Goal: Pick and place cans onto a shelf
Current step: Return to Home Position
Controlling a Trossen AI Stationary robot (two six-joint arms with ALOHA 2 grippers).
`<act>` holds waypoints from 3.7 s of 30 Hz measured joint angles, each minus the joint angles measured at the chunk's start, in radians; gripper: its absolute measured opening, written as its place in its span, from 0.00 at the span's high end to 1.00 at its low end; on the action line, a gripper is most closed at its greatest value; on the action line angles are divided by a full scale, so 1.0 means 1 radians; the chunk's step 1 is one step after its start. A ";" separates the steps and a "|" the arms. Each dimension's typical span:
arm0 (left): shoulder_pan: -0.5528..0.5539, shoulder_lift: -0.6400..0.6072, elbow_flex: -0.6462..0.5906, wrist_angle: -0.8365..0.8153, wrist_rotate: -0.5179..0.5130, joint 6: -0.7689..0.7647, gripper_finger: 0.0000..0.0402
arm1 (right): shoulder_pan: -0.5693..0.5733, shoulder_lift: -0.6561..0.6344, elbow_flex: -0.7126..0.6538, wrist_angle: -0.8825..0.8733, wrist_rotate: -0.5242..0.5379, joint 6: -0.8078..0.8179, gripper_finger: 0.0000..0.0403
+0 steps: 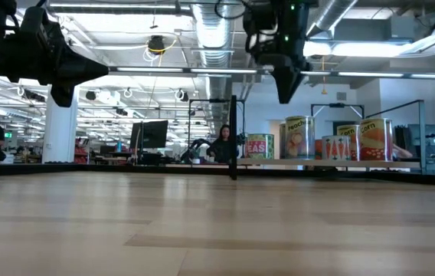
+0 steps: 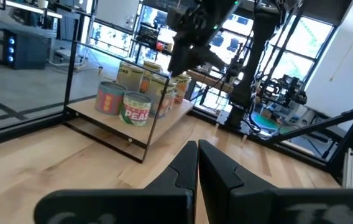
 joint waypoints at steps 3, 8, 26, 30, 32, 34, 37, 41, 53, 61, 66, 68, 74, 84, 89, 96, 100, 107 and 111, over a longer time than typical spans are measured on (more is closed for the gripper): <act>0.000 0.000 0.000 0.000 0.000 -0.017 1.00 | 0.021 -0.016 0.026 0.003 0.006 -0.042 0.70; 0.000 0.000 0.000 0.000 0.008 -0.022 1.00 | 0.053 -0.077 0.028 0.041 -0.011 -0.105 0.77; 0.000 0.000 0.000 0.000 0.009 -0.020 1.00 | 0.253 -0.569 -0.548 0.789 -0.110 -0.090 0.98; 0.000 0.000 0.000 0.000 0.009 -0.026 1.00 | 0.289 -0.698 -0.709 0.932 -0.133 -0.074 0.98; 0.000 0.000 0.000 0.000 0.009 -0.026 1.00 | 0.303 -0.766 -0.775 0.971 -0.134 -0.074 0.99; 0.000 0.000 0.000 0.000 0.009 -0.026 1.00 | 0.312 -0.837 -0.836 0.996 -0.135 -0.074 0.99; 0.000 0.000 0.000 0.000 0.009 -0.026 1.00 | 0.312 -0.943 -0.919 1.025 -0.135 -0.073 0.98; 0.000 0.000 0.000 0.000 0.009 -0.027 1.00 | 0.295 -1.074 -1.010 1.044 -0.129 -0.072 0.98; 0.000 0.000 0.000 -0.001 0.009 -0.028 1.00 | 0.242 -1.387 -1.231 1.078 -0.107 -0.068 0.99; 0.000 0.000 0.000 -0.001 0.009 -0.028 1.00 | 0.245 -1.683 -1.351 1.072 -0.105 -0.056 0.99; 0.000 0.000 0.000 0.000 0.009 -0.028 1.00 | 0.244 -1.788 -1.386 0.992 -0.075 -0.042 0.99; 0.000 0.000 0.000 -0.001 0.011 -0.028 1.00 | 0.244 -1.788 -1.393 0.958 -0.074 -0.045 0.99; 0.000 0.000 0.000 -0.001 0.011 -0.028 1.00 | 0.237 -1.788 -1.504 1.071 -0.080 -0.015 0.99; 0.000 0.001 0.000 -0.001 0.012 -0.028 1.00 | 0.226 -1.782 -1.667 1.324 -0.030 0.066 0.99; 0.000 0.000 0.000 -0.001 0.012 -0.028 1.00 | 0.210 -1.779 -1.668 1.320 -0.031 0.008 0.95; 0.000 0.000 0.000 -0.001 0.014 -0.028 1.00 | 0.210 -1.778 -1.668 1.314 -0.031 -0.149 0.89; 0.000 0.000 0.000 -0.001 0.014 -0.028 1.00 | 0.210 -1.778 -1.668 1.313 -0.031 -0.151 0.88; 0.000 0.000 0.000 -0.001 0.013 -0.028 1.00 | 0.210 -1.778 -1.668 1.311 -0.031 -0.154 0.88; 0.000 0.000 0.000 -0.001 0.013 -0.028 1.00 | 0.210 -1.778 -1.668 1.311 -0.030 -0.154 0.88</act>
